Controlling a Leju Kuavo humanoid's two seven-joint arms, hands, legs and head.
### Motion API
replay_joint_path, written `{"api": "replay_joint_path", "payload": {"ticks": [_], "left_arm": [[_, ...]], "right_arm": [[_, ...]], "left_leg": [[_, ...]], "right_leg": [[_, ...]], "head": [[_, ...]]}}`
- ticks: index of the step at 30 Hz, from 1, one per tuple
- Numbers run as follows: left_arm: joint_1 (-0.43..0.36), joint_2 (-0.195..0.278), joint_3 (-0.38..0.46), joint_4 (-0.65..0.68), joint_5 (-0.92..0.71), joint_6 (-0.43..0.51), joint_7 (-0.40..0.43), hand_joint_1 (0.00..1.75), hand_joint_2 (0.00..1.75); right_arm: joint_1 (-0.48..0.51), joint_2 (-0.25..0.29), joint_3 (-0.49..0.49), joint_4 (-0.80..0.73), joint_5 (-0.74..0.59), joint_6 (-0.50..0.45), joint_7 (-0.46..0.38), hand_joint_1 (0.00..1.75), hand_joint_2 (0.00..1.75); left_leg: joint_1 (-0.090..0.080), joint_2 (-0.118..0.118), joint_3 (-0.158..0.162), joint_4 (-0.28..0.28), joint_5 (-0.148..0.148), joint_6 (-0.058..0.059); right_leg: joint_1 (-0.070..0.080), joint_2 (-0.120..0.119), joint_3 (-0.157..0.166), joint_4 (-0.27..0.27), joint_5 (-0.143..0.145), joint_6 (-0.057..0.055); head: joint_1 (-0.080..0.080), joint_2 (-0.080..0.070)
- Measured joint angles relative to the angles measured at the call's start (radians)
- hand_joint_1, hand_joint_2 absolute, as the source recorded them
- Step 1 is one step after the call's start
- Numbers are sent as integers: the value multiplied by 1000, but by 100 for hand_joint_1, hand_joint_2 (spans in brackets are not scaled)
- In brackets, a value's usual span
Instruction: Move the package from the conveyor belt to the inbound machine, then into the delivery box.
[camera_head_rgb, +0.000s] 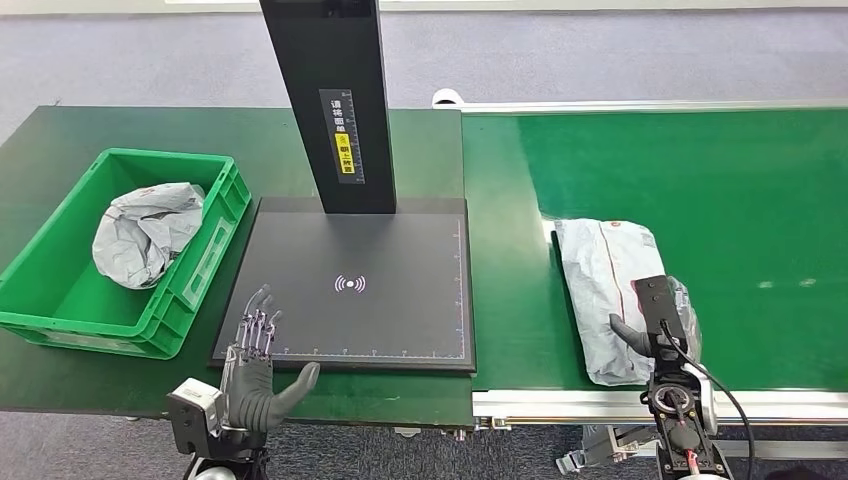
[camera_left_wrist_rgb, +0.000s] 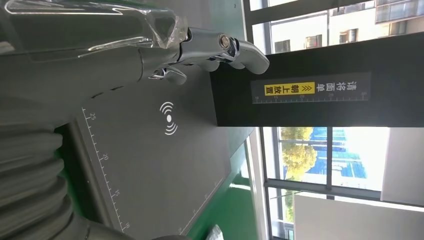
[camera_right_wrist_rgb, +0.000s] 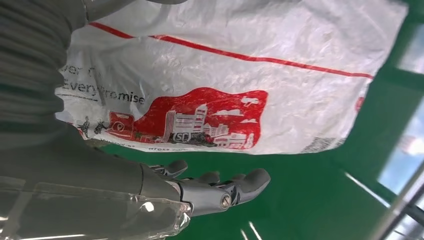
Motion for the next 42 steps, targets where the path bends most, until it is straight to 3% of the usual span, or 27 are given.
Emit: {"api": "replay_joint_path", "payload": {"ticks": [14, 15, 18, 19, 23, 29, 36, 42], "left_arm": [[-26, 20, -21, 24, 41, 41, -22, 0, 175], [-27, 22, -24, 24, 38, 42, -26, 0, 175], [-39, 29, -35, 23, 7, 30, -37, 0, 175], [-49, 31, -40, 23, -7, 22, -38, 0, 175], [-100, 33, -58, 23, -48, -6, -35, 0, 175], [-126, 24, -51, -17, -120, -11, -11, 0, 175], [-98, 9, 2, -114, -198, -23, 6, 0, 175], [-86, -3, 25, -146, -235, -11, -12, 0, 175]], "right_arm": [[-209, -45, -5, 348, 51, 260, 206, 0, 175], [-219, -46, -4, 360, 51, 282, 209, 11, 175], [-247, -48, -2, 390, 55, 331, 223, 142, 175], [-255, -48, -1, 398, 59, 339, 232, 175, 175], [-284, -41, 4, 419, 55, 348, 227, 175, 175], [-278, 5, 27, 370, 51, 256, 38, 175, 175], [-137, 33, 183, -130, 22, 165, 89, 175, 175], [-35, 36, 251, -415, 23, 65, 19, 175, 175]], "left_leg": [[0, 2, 2, 0, 0, 0], [0, 2, 3, 0, 0, 0], [0, 4, 4, 0, 0, 0], [0, 4, 4, 0, 0, 0], [0, 5, 3, 1, 2, 1], [1, 3, 0, 1, 5, 1], [1, 0, -7, 1, 5, 1], [1, -2, -9, 1, 5, 1]], "right_leg": [[0, 1, 2, 0, 0, 0], [0, 1, 3, 0, 0, 0], [0, 2, 4, 0, 1, 0], [0, 2, 4, 0, 1, 0], [0, 2, 5, 0, 5, 0], [1, 2, 1, 0, 6, 0], [1, -2, -5, 1, 5, 0], [1, -2, -7, 0, 5, 0]], "head": [[0, 0], [0, 0], [0, 0], [0, 0], [1, 0], [0, 0], [0, 0], [0, 0]]}}
